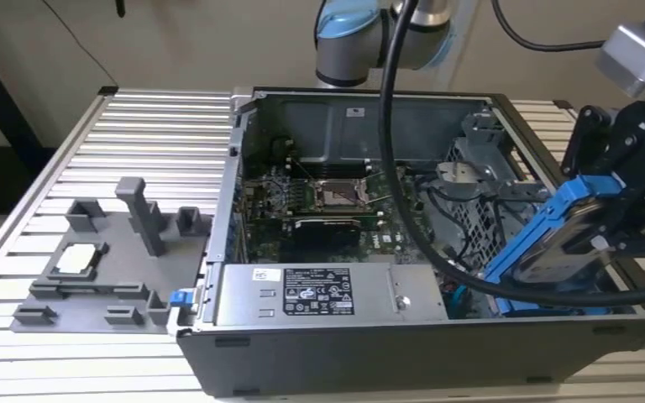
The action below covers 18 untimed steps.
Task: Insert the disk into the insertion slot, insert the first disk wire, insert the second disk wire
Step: 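Insert the disk into the insertion slot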
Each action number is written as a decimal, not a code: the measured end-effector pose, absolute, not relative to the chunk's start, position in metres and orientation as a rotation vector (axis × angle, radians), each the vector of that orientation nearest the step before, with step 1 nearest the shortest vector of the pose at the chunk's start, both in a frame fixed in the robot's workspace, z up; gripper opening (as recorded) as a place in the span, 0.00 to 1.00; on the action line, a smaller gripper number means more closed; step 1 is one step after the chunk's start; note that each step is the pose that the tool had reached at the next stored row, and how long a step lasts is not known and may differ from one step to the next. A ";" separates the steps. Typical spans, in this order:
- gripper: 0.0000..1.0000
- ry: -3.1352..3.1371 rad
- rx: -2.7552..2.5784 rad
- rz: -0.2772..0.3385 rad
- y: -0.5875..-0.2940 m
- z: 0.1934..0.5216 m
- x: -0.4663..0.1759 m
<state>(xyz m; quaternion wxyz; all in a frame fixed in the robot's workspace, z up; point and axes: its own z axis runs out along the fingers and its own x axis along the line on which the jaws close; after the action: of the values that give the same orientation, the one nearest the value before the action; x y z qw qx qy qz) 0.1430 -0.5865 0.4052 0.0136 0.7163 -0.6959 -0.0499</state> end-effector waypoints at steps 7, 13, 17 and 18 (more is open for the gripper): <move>0.33 -2.172 2.237 -0.168 -0.587 0.405 0.148; 0.33 -2.172 2.238 -0.169 -0.587 0.396 0.148; 0.33 -2.172 2.237 -0.168 -0.587 0.388 0.148; 0.33 -2.172 2.237 -0.169 -0.587 0.387 0.148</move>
<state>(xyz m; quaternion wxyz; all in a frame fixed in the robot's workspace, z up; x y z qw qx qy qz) 0.1479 -0.5869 0.3865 0.0092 0.7164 -0.6956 -0.0540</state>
